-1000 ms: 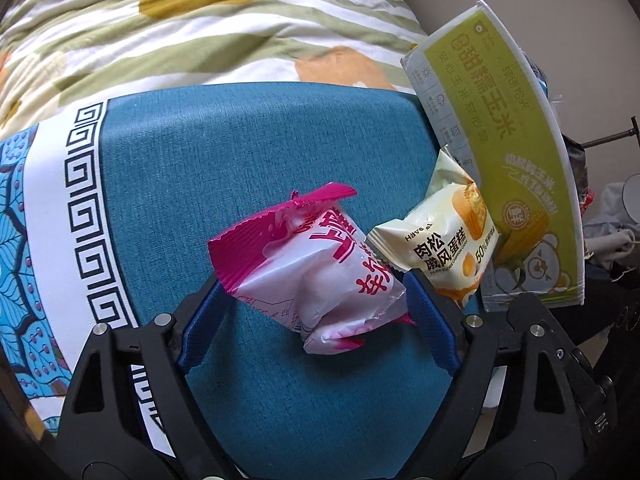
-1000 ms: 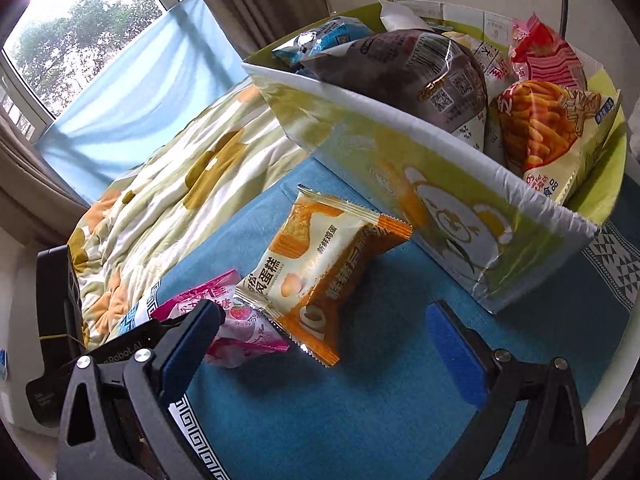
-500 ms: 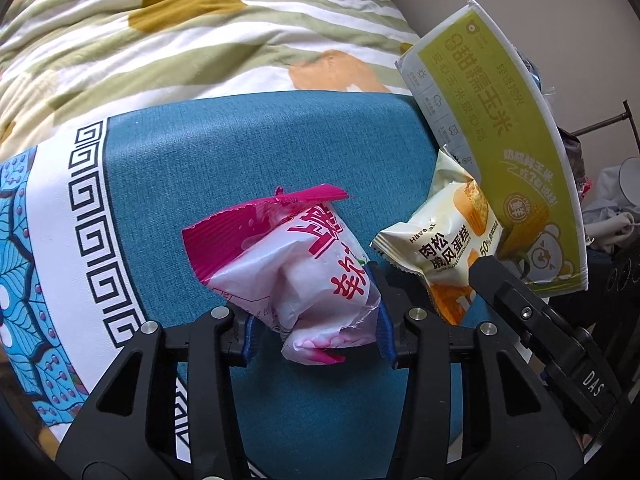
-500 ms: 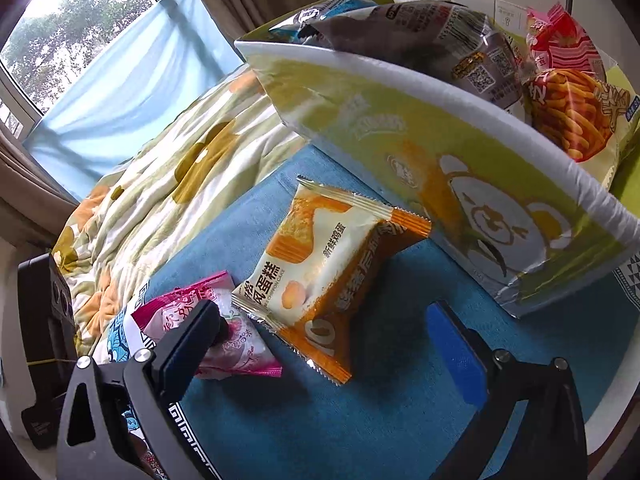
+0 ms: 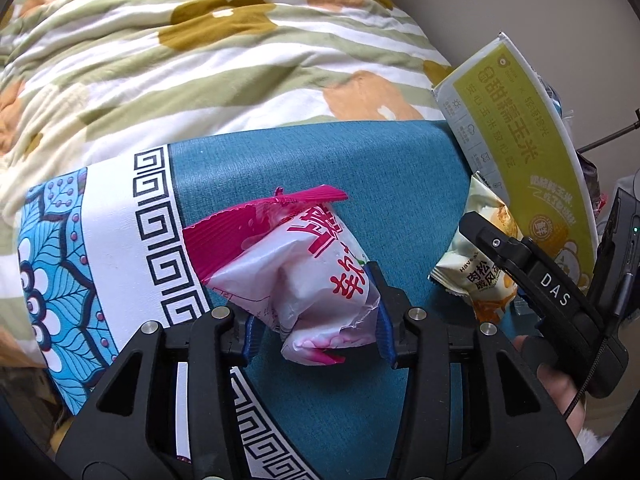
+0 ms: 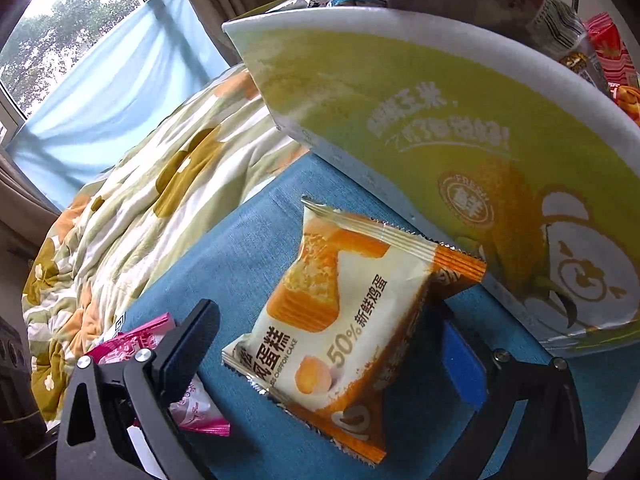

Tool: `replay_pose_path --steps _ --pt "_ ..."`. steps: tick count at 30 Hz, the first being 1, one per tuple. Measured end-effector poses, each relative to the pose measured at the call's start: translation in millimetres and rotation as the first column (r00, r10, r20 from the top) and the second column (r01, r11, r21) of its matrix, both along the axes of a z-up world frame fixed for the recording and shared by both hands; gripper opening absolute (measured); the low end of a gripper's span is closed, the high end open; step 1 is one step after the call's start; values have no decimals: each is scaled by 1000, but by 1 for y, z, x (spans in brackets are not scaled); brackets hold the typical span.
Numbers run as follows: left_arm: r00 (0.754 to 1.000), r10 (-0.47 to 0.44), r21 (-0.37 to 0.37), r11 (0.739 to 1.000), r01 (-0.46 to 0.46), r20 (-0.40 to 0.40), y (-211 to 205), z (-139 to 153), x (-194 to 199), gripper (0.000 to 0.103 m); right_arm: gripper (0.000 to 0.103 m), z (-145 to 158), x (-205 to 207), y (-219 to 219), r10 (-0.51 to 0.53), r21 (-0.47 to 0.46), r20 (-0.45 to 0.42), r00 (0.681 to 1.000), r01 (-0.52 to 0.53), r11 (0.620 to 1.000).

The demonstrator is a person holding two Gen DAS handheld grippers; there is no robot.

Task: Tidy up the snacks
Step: 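Grasp the pink-white bag with the left tool while the right tool grasps the orange cake pack, then lift both held snacks and carry them over the box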

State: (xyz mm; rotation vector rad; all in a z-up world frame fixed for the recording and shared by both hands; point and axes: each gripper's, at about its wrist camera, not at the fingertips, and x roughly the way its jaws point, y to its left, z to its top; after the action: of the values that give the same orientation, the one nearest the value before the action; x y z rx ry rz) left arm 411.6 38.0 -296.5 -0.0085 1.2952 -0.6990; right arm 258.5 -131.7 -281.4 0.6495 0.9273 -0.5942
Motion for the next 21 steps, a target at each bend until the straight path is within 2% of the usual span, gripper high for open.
replay_pose_path --steps 4,5,8,12,21 --pt "1000 14 4 1000 -14 7 3 1 3 41 81 -5 4 -2 8 -6 -28 1000 -8 1000" --pt "1000 18 5 1000 -18 9 3 1 4 41 70 -6 7 -2 20 -5 -37 999 -20 1000" --pt "999 29 5 1000 -29 14 5 1 2 40 64 -5 8 -1 58 -21 -51 997 -59 998" --pt "999 47 4 999 -47 23 9 6 0 38 60 -1 8 1 100 -25 -51 994 -101 995" --pt "993 107 -55 993 -105 41 19 35 -8 36 60 28 -2 11 186 -54 4 982 -186 981"
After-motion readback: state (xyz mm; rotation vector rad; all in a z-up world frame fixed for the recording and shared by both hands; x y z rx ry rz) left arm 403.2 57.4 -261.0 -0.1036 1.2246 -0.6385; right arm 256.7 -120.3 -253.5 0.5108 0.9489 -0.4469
